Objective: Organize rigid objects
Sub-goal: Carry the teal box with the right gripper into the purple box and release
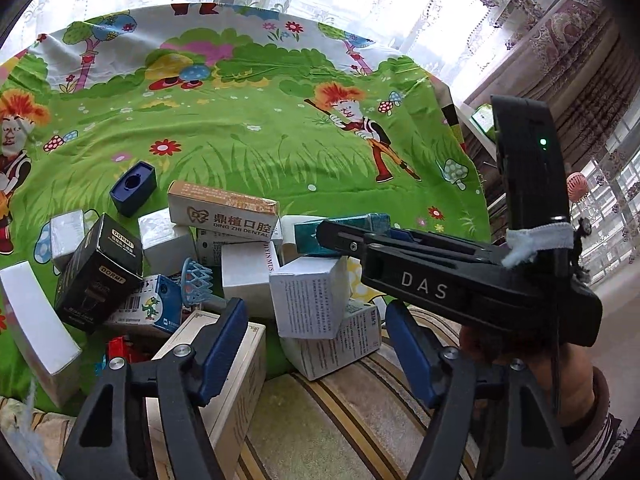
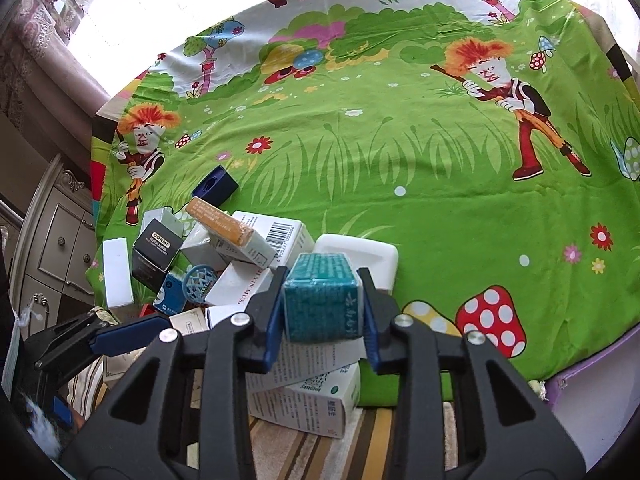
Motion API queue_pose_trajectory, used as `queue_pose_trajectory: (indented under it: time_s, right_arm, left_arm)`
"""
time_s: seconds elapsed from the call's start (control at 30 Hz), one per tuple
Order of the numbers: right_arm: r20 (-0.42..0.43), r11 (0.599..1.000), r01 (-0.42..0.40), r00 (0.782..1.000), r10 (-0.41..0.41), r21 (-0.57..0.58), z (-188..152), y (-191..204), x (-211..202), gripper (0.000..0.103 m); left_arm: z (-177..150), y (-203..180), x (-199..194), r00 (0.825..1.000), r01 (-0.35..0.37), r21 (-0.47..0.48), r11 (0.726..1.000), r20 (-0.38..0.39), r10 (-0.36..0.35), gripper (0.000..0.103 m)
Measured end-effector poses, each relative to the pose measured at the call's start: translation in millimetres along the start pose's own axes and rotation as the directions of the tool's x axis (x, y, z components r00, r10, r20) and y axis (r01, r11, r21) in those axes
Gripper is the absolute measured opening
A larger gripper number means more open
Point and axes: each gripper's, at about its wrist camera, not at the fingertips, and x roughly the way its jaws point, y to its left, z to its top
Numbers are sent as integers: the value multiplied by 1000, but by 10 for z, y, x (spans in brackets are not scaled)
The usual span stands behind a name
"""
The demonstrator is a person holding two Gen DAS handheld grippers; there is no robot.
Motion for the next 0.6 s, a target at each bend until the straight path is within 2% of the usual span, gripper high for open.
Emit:
queue_pose_trajectory:
  time_s: [0.13,0.3,0.33,0.37,0.4,0.47,0.6]
  right_arm:
    - [20,1000,-24,1000,24,14,-24,-53,-65,37]
    - [49,999,-31,998,29,33,-64,-126,-154,37]
    - [55,999,-31,998,30,34,-72,-137,-175,37]
    - [62,999,-32,998,29,34,-81,-150,-199,37]
    - [71,999,-30,997,27,35,-92,-160,-229,37]
    - [87,999,-35,996,31,40,-115,-183,-300,37]
    - [105,998,-45,994,41,42,-156,-233,-394,37]
  left_arm:
    - [39,-40,97,1000,-4,-4,1000,-21,4,68]
    - [53,-26,198,999,-9,-19,1000,-50,8,56]
    - [50,-22,208,999,-13,-20,1000,-52,12,51]
    - [50,-16,217,998,-13,-22,1000,-54,12,41]
    - [45,-11,217,998,-13,-22,1000,-56,12,37]
    - [40,-8,204,999,-9,-25,1000,-52,8,18]
    - [34,-41,179,999,-5,-20,1000,-39,4,11]
